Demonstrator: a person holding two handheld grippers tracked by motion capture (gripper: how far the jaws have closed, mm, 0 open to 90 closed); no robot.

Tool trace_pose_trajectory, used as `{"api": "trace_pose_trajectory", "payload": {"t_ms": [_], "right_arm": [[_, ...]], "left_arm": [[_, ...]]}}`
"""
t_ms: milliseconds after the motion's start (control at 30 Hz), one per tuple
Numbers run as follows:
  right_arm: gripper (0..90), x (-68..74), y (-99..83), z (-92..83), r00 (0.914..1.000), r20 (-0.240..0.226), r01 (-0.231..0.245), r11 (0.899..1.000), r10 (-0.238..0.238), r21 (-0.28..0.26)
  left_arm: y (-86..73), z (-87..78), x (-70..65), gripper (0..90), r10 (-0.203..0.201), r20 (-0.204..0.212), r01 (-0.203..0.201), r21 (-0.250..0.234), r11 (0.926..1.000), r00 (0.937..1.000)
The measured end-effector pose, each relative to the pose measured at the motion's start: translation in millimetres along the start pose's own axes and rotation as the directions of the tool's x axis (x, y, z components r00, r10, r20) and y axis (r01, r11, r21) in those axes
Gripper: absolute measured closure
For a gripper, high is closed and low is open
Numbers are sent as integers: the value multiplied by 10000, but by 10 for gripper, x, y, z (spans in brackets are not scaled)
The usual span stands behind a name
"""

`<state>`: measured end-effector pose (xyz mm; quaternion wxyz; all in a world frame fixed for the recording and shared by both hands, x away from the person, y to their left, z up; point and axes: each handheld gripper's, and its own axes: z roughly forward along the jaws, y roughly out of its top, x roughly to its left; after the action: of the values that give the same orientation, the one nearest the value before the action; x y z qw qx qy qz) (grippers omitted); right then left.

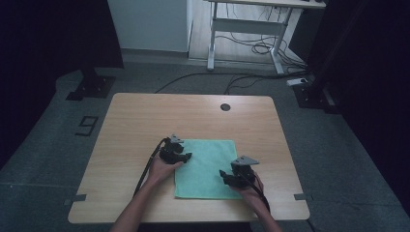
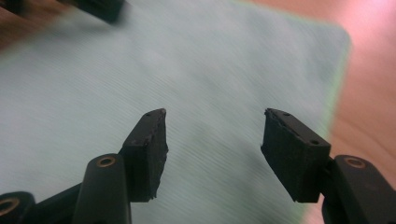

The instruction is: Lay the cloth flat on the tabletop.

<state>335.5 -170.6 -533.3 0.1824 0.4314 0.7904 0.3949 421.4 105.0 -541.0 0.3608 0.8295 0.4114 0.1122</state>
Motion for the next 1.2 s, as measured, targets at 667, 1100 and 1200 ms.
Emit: {"api": "trace_pose_trajectory", "payload": {"t_ms": [667,1100,1200], "right_arm": [[359,1321,174,584,9631,-1741,2157,9756,-2054,420],[346,1345,112,447,9514,-2408,1988,9800,-1922,32],[350,1318,171,376,9476,-2557,1875,9814,-1915,-400]], "left_arm": [[-15,-8,22,505,-196,98,197,-99,9998,9998],[3,-24,42,484,-377,200,381,-171,9991,9991],[39,-98,81,483,-438,116,443,-576,9974,9990]]}}
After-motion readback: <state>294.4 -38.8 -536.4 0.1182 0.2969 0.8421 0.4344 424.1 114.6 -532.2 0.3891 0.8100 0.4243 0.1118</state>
